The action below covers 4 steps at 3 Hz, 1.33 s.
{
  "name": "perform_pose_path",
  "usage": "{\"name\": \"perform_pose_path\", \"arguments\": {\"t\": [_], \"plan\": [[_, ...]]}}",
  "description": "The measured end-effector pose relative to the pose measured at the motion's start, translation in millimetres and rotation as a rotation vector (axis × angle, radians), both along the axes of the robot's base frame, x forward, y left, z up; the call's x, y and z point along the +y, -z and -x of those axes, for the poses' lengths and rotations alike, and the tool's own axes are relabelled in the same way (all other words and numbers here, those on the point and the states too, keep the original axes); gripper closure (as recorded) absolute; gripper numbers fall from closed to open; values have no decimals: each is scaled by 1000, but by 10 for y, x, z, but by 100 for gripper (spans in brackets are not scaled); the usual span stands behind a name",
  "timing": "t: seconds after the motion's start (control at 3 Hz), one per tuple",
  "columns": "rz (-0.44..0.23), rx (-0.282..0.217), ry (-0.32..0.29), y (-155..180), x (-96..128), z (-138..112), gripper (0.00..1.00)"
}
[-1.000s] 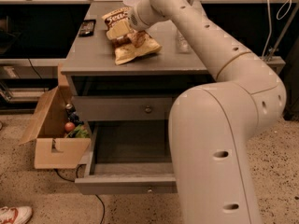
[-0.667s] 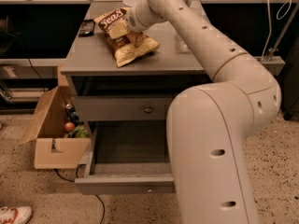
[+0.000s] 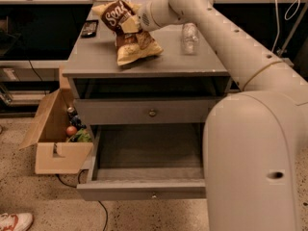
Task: Place brown chip bag into middle drawer
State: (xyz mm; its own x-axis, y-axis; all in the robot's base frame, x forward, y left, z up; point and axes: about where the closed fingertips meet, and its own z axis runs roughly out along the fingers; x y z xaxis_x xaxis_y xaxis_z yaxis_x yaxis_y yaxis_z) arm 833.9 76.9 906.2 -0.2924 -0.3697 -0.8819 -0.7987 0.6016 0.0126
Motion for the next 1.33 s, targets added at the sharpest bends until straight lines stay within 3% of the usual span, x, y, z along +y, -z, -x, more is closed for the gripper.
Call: {"name": "perform_pose_path", "arguments": {"t": [0.33,0.67,1.0,1.33], "plan": [[-39,-87,-72,-365,-213,452,100],[-13,-153,-118,-587,-546,1060,100],[28,-179,-145,-639,-917,1594,100],[28,-179,-147,-638,-905,1594,100]]}}
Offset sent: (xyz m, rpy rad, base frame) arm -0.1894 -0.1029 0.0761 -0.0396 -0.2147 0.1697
